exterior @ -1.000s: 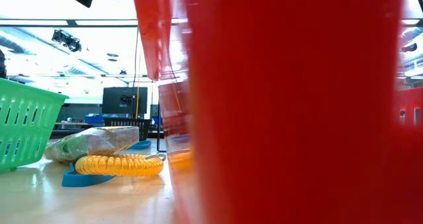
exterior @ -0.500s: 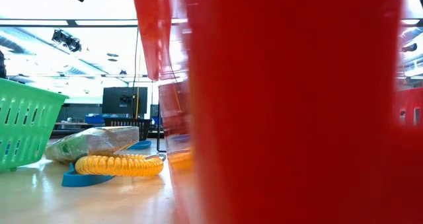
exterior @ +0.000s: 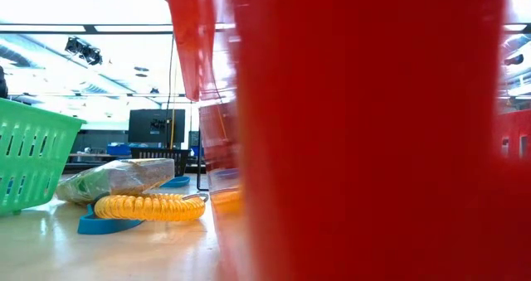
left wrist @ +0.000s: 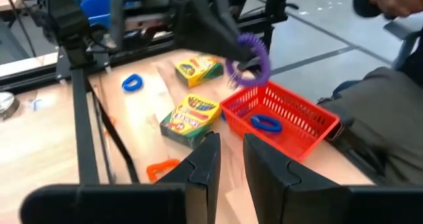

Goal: Pick & Place Office Desk Supplies
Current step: Put the violet spring keychain into the red basket

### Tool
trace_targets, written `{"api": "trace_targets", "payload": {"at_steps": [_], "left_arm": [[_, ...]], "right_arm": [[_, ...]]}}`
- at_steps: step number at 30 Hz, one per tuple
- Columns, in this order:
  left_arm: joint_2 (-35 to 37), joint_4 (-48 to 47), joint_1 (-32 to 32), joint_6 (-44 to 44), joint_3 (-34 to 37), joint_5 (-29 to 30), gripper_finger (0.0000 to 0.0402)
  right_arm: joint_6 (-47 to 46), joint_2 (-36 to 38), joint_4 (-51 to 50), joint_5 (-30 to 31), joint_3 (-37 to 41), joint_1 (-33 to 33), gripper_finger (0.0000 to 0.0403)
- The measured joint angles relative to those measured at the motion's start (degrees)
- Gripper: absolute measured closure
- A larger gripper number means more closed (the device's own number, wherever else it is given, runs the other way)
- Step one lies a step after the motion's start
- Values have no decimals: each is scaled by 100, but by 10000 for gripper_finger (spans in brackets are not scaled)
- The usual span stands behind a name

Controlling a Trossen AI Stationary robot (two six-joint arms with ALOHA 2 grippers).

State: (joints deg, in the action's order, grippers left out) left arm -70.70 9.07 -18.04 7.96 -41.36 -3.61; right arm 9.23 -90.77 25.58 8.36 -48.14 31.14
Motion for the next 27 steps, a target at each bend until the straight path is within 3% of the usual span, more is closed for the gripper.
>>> {"api": "trace_targets", "payload": {"at_steps": [7, 19, 27], "left_arm": [[0, 272, 2, -25, 287, 126, 326], [0, 318, -1, -242, 397, 218, 326], [0, 315, 1, -194, 397, 216, 326]], "right_arm": [[-794, -203, -225, -142, -2, 348, 392], [-1780, -1178, 193, -391, -4, 441, 392], [-2105, -1206, 13, -441, -2, 510, 303]]}}
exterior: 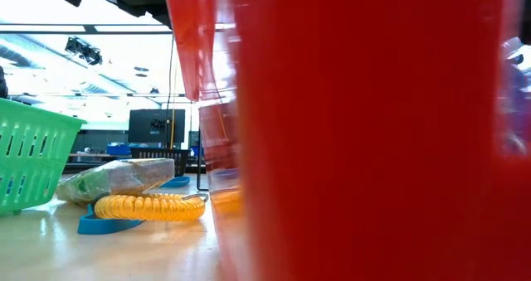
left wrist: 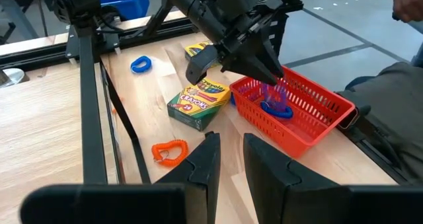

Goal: Pick & Place Office Desk Supplies
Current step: Put the violet spring keychain into the red basket, then put the blue spring keychain into the red basket

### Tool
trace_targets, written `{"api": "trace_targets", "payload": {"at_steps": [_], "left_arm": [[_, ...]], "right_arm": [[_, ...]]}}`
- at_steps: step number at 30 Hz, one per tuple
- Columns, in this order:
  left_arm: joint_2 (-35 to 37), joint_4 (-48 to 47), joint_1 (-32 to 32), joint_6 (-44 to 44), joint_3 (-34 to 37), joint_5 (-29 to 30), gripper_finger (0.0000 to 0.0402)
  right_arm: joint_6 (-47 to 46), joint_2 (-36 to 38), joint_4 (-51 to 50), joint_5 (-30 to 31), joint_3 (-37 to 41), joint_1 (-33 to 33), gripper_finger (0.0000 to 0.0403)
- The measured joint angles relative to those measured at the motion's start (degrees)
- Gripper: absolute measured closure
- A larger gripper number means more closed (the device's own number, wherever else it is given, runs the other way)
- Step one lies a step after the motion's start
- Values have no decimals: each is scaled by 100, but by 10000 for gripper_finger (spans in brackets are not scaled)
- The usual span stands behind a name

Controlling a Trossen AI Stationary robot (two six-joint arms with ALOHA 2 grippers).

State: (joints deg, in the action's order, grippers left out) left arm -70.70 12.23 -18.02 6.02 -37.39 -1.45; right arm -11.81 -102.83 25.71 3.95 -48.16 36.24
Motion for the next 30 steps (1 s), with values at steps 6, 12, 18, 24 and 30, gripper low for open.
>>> {"api": "trace_targets", "payload": {"at_steps": [6, 12, 18, 24, 30], "left_arm": [[0, -2, 0, 2, 0, 0, 326], [-2, 2, 0, 90, 0, -2, 326], [-2, 122, -1, 137, 0, -4, 326], [-2, 201, 0, 157, 0, -7, 326], [-3, 222, 0, 155, 0, -8, 326]], "right_arm": [[-99, 0, -67, 73, 0, -6, 256], [313, 56, 441, 312, 0, -8, 248], [808, 672, 482, 145, 43, -6, 259], [1011, 1735, 365, 237, 783, -10, 271], [492, 2922, 160, 925, 1886, -8, 275]]}}
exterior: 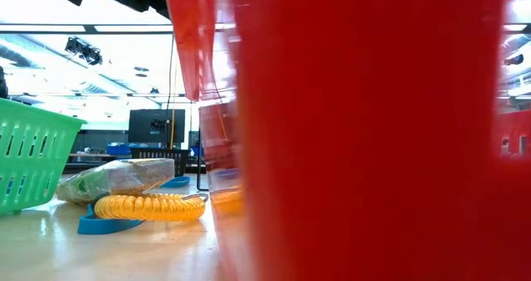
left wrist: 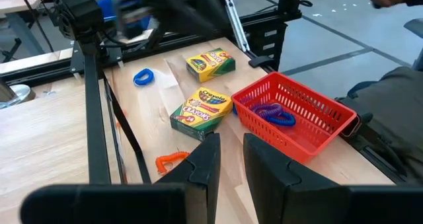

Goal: Pick & Place Office Desk Supplies
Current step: Put the blue spring keychain into the red basket

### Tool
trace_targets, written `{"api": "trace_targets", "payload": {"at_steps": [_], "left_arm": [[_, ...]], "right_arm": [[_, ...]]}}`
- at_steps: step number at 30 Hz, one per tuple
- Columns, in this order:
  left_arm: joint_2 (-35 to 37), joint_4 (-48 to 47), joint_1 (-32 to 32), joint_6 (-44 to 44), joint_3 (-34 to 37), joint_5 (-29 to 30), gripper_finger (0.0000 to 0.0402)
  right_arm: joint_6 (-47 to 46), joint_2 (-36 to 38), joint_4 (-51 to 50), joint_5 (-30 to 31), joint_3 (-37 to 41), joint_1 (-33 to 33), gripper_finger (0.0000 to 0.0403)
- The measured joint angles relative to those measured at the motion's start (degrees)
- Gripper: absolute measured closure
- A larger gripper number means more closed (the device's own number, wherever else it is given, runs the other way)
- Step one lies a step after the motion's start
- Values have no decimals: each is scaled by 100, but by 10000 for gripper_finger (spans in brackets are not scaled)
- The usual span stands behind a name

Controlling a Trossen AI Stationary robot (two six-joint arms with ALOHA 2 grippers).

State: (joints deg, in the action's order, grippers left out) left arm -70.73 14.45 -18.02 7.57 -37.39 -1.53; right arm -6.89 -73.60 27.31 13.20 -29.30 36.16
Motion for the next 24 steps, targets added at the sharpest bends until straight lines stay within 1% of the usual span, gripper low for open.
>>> {"api": "trace_targets", "payload": {"at_steps": [2, 5, 8, 11, 14, 17, 24], "left_arm": [[-1, 1, 0, 0, 0, 2, 326], [-1, -1, 0, 0, 0, 2, 326], [-1, -5, 0, -2, 0, 2, 326], [-1, -6, 0, -4, 0, 2, 326], [-1, -10, 0, -4, 0, 2, 326], [-1, -11, 0, -5, 0, 2, 326], [-1, -40, 0, -7, 0, 2, 326]], "right_arm": [[-288, 350, -471, 191, 203, -1, 275], [-806, 763, -1589, 410, 263, -2, 274], [-1295, 990, -2755, 539, 129, -2, 270], [-1851, 1078, -3755, 541, -85, -2, 262], [-2459, 1082, -4700, 410, -315, 2, 254], [-3077, 1082, -5621, 137, -454, 2, 247], [-4134, 1075, -6919, -739, -459, 2, 229]]}}
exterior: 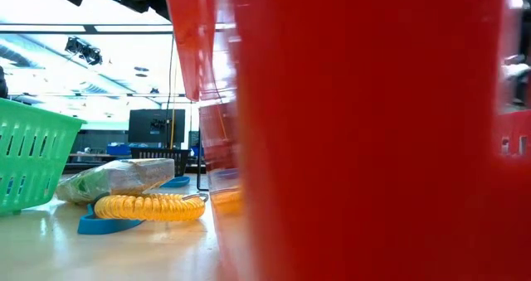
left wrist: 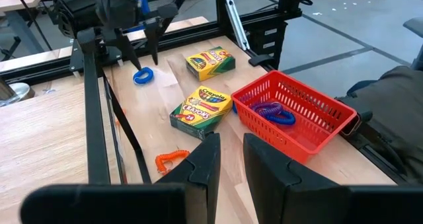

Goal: Pick & Place Office Desk Supplies
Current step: Put the blue spring keychain into the red basket

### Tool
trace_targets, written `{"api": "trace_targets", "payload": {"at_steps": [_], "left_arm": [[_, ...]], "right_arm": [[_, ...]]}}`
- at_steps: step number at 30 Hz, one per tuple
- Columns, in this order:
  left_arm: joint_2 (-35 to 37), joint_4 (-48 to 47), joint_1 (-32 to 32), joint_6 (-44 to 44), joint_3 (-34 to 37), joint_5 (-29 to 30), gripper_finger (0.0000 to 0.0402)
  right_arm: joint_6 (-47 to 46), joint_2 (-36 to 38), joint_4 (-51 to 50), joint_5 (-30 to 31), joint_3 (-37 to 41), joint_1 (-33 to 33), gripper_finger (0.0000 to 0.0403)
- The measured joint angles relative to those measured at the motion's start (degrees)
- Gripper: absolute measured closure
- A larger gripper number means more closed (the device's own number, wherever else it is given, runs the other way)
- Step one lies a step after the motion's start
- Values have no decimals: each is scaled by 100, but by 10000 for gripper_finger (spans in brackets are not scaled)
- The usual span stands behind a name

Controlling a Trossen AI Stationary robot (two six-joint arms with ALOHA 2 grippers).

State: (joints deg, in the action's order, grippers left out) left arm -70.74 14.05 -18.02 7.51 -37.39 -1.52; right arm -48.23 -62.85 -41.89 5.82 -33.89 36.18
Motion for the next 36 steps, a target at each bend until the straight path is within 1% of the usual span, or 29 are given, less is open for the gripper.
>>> {"api": "trace_targets", "payload": {"at_steps": [3, 5, 11, 16, 26, 30, 33, 36], "left_arm": [[0, -21, 0, 0, 0, 0, 326], [0, -23, 0, 0, 0, 0, 326], [0, -23, 0, 0, -2, 0, 326], [0, -21, 0, 0, -2, 0, 326], [0, -21, 0, 0, -4, 0, 326], [-2, -21, 0, 0, -7, 0, 326], [-2, -37, 0, 0, -7, 0, 326], [-2, -43, 0, 0, -7, 0, 326]], "right_arm": [[-249, 0, -272, -340, 0, 2, 223], [-351, -5, -324, -459, 4, 2, 220], [-552, -13, -333, -653, 199, 2, 217], [-703, -15, -84, -797, 483, 2, 217], [-1170, -6, 886, -799, 1173, 2, 217], [-1422, 0, 886, -642, 1266, 7, 219], [-1477, -4, 822, -506, 1270, 13, 233], [-1561, -53, 754, -416, 1274, 13, 263]]}}
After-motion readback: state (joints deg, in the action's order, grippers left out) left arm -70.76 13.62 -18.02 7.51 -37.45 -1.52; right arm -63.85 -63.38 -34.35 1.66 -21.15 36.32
